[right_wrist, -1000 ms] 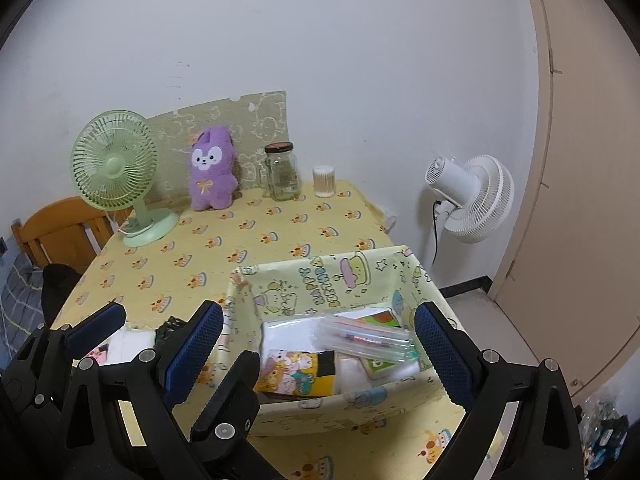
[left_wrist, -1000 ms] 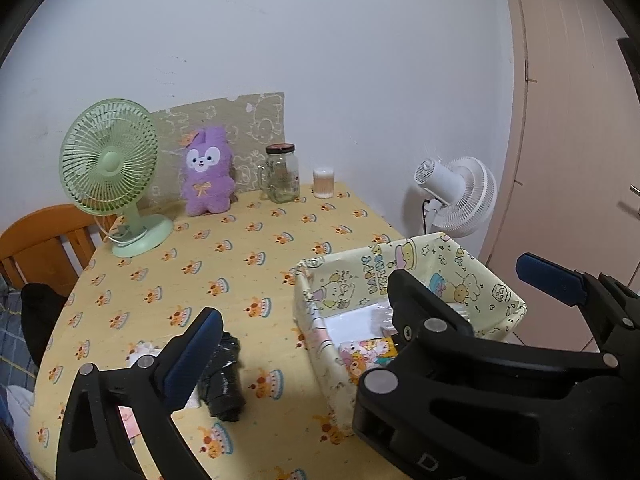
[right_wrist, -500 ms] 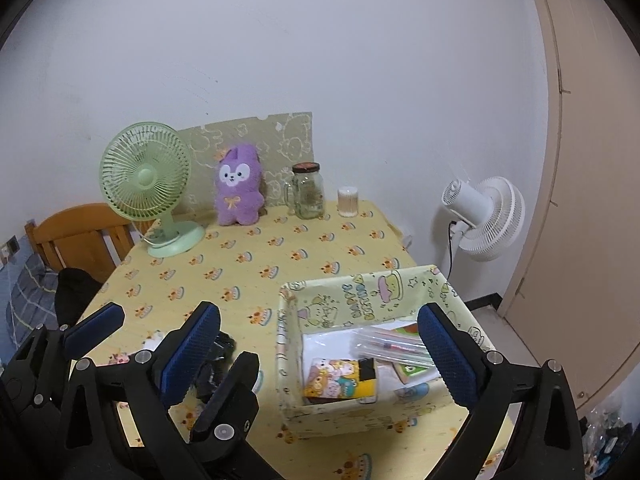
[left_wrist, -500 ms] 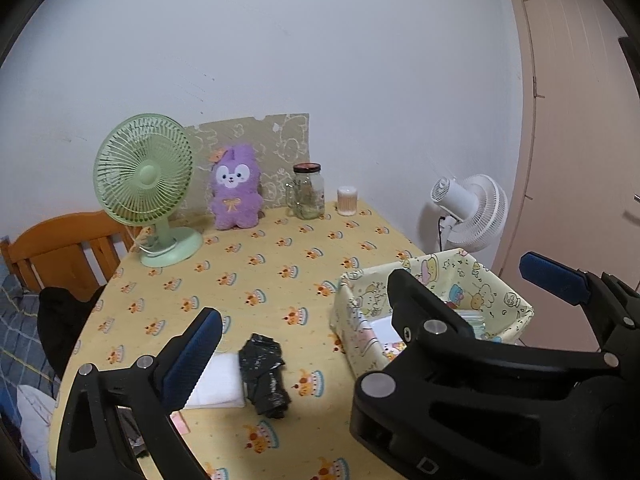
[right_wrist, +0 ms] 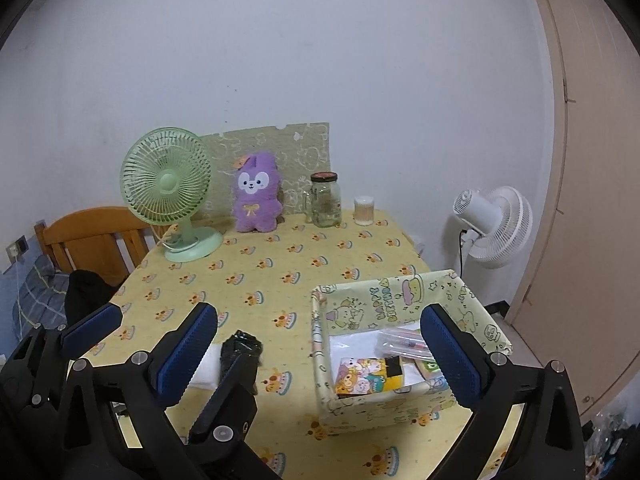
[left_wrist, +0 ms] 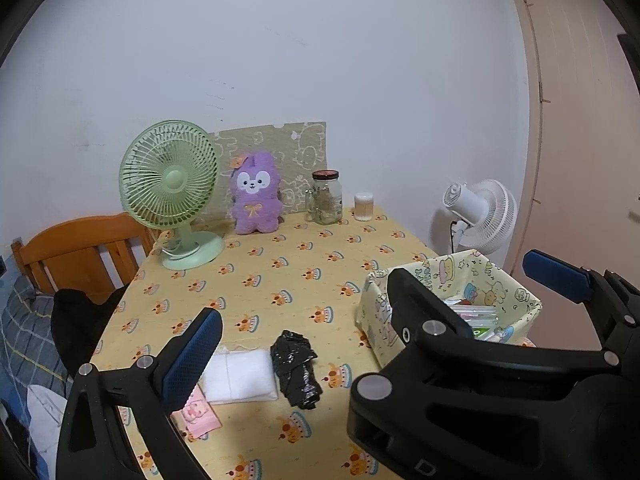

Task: Organize soft objects
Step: 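Reach the right tool to the black plastic bag while the left tool reaches the grey knit item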

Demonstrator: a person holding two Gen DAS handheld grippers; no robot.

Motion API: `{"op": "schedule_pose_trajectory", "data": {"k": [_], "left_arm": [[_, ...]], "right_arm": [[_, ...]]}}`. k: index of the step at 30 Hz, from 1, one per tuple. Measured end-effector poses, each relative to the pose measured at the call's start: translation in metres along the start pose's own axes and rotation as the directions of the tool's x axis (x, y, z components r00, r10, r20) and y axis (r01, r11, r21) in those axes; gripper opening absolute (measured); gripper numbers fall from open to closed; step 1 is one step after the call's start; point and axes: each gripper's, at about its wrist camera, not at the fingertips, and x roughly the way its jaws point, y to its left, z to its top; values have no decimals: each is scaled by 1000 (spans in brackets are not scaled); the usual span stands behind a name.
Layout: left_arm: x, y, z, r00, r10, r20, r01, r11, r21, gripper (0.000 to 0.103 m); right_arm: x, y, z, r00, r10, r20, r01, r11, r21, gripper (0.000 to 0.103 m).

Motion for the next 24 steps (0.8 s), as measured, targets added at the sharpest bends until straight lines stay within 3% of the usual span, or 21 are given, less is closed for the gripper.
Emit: {"op": "schedule_pose_trajectory", "data": {"k": [24], "left_arm": [[6,39,-43,998,59,-35,-60,997,-45,102]], "right_arm": [[20,42,-37,998,49,-39,-50,998,-25,102]]}}
